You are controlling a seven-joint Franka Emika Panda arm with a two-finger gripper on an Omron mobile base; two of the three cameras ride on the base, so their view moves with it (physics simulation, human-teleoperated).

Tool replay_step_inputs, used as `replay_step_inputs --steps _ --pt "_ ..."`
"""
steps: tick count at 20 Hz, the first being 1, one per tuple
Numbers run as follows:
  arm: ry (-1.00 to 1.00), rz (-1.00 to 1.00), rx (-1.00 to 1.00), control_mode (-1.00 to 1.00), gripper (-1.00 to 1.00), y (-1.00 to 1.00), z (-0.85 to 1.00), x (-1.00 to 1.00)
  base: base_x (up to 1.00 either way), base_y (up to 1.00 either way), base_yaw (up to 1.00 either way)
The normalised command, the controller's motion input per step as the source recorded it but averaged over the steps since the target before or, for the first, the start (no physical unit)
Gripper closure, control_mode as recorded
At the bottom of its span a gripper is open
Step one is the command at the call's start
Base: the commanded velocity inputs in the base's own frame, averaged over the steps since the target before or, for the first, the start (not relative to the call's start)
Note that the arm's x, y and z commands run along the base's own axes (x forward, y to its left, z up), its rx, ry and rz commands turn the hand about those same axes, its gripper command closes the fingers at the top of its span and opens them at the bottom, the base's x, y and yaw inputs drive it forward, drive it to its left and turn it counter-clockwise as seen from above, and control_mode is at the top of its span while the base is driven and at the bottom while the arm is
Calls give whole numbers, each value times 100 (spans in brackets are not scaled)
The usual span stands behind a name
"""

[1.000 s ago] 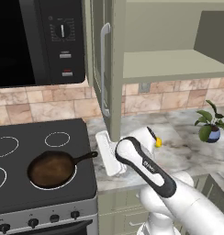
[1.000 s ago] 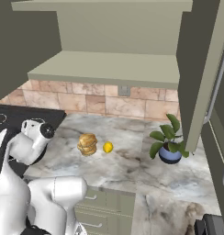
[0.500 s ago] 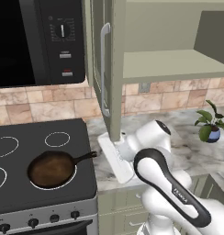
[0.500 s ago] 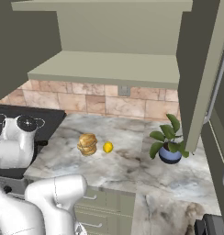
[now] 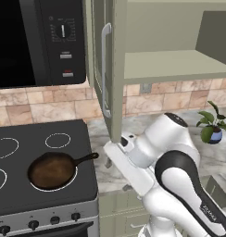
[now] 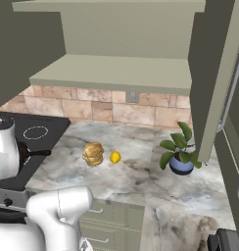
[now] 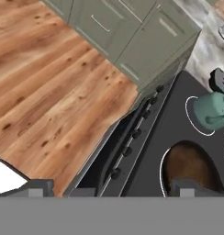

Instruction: Pick the pan from the cabinet and place it on the stove. Then turn on the stove burner for the pan.

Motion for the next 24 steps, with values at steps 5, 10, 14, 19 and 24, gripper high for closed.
replay_step_inputs --steps 5,10,14,19,24 --pt "-18 0 3 -100 -100 -31 -41 -100 0 0 0" --pt "-20 0 0 -100 -100 -9 -20 -98 0 0 0" --pt "-34 0 -17 -100 -100 18 0 -65 0 0 0" --pt "-34 0 -28 -100 -100 47 -4 -26 0 0 0" --pt "-13 0 -21 -100 -100 30 -3 -1 0 0 0"
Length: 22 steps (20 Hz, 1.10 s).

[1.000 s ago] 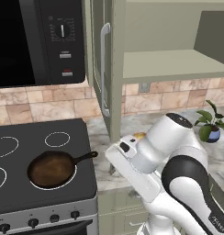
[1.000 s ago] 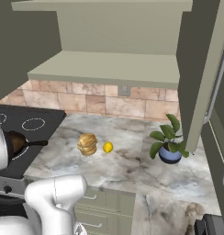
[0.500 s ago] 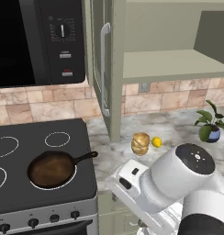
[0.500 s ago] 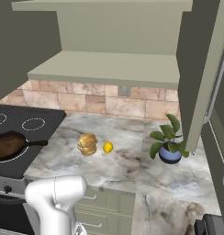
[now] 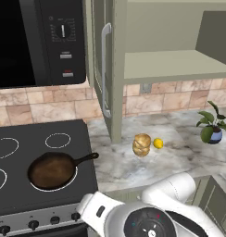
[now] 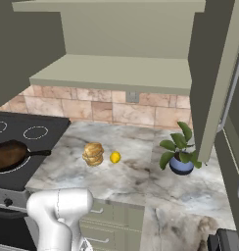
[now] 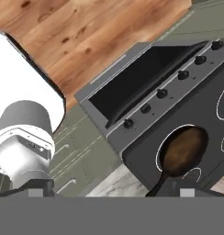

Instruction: Pick the pan from the cabinet and place it on the stove. Then turn on the stove burner for the pan.

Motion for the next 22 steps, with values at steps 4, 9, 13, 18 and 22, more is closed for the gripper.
replay_step_inputs --steps 4,9,13,18,22 --pt "-3 0 -15 -100 -100 10 -31 19 0 0 0" --pt "-14 4 -16 -100 -100 28 -45 38 0 0 0" --pt "-22 11 -17 -100 -100 48 -46 14 0 0 0" --pt "-21 13 -19 -100 -100 61 -46 0 0 0 0" --pt "-13 6 -14 -100 -100 26 -31 0 0 0 0"
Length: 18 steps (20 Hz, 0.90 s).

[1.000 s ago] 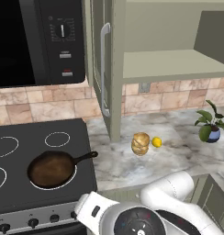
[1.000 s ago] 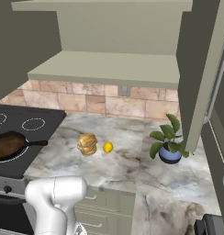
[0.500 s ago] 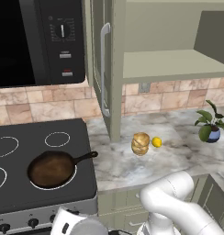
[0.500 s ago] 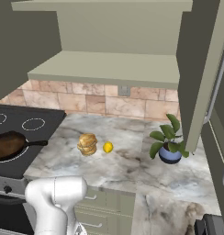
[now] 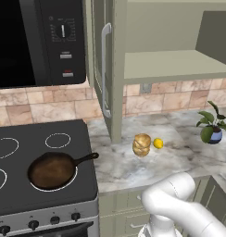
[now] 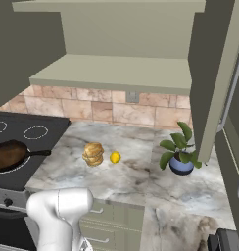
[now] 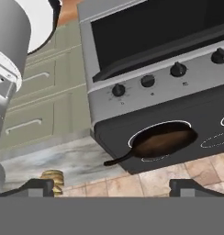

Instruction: Pick the pan from the cabinet and place it on the stove. Then turn on the stove burner for the pan.

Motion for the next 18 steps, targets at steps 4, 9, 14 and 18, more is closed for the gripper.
replay_step_inputs --steps 4,9,14,18 --pt "-6 1 -11 -100 -100 24 -35 26 0 0 0" --pt "-5 0 -9 -100 -100 30 -26 30 0 0 0" --pt "0 0 -4 -100 -100 22 -1 13 0 0 0" --pt "0 0 0 -100 -100 4 0 5 0 0 0"
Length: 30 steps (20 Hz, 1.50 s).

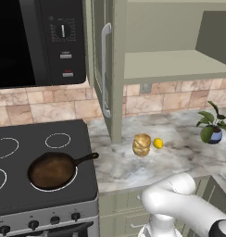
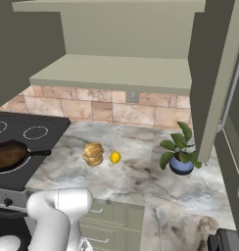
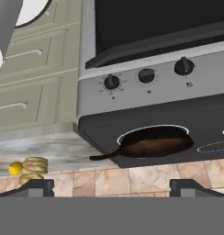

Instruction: Pick the pan from the cabinet and place it on the stove. Then turn on the stove burner for the pan.

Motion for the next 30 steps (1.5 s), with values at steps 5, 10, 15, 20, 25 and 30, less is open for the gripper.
replay_step_inputs --steps 5,10,15,20,25,30 --pt "0 0 0 -100 -100 0 -2 0 0 0 0" --pt "0 0 0 -100 -100 1 -1 0 0 0 0" --pt "0 0 0 -100 -100 5 0 0 0 0 0" --pt "-2 0 0 -100 -100 1 -9 0 0 0 0" --pt "-9 2 -4 -100 -100 25 -16 0 0 0 0" --pt "-11 5 -6 -100 -100 39 -8 2 0 0 0"
